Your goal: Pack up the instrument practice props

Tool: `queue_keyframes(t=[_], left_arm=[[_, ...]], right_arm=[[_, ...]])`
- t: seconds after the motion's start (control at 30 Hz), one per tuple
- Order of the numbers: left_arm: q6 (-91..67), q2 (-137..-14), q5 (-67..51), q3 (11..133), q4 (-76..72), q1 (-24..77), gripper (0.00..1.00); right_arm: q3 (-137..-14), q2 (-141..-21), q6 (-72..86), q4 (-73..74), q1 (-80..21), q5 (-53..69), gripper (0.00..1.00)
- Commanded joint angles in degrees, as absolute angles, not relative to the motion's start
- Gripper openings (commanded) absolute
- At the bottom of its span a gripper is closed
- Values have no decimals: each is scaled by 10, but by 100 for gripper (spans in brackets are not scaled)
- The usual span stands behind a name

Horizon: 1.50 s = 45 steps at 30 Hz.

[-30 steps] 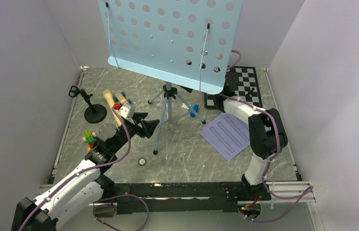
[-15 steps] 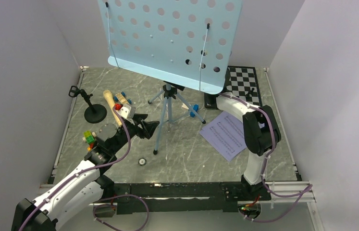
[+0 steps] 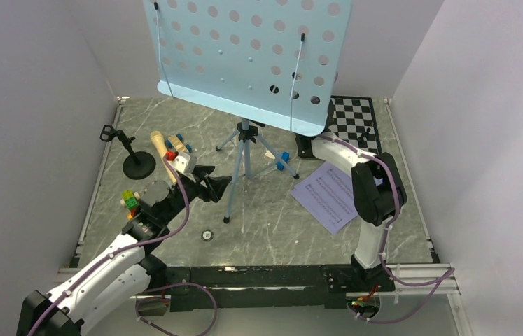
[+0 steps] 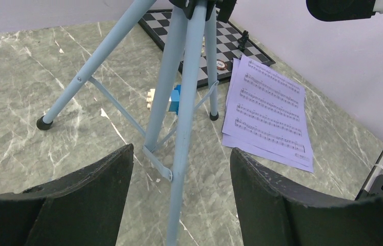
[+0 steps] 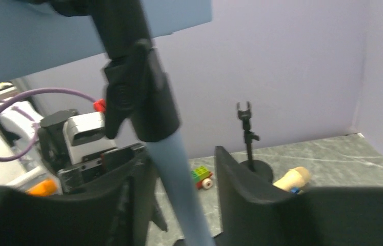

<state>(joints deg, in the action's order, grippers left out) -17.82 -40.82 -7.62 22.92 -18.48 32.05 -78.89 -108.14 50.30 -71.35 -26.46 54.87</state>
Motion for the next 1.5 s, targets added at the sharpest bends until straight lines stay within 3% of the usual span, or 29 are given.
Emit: queue_keyframes(t=[0.0,0.23,0.27,0.4,0.5,0.7,0.9,1.1,1.47], left_arm=[[-178,-397,-71,248,-191,320,73],[-177,-397,-60,254,-185,319,74],[-179,-397,-58,253,-187,319,74],[-189,-394,-33,238,-214,319,79],[-206,-389,-2,227,-238,320,99],[-193,-416,14,205,-355,319,99],[-151,-481,-126,211,-458,301,99],[-209,-555,-295,215,-582,236,99],[-261,-737,-376,266,-771,232,99]], right_arm=[[-811,-1085,529,-761,-263,536,38],[-780,-1077,543,-781,-263,543,2],[-776,-1077,544,-784,-263,543,0],[-753,-1071,553,-797,-262,548,0],[-725,-1067,562,-814,-260,548,0],[-670,-1061,596,-865,-252,542,0],[-636,-1056,611,-886,-247,544,0],[-605,-1034,606,-884,-238,538,0],[-552,-1009,610,-895,-228,532,0]])
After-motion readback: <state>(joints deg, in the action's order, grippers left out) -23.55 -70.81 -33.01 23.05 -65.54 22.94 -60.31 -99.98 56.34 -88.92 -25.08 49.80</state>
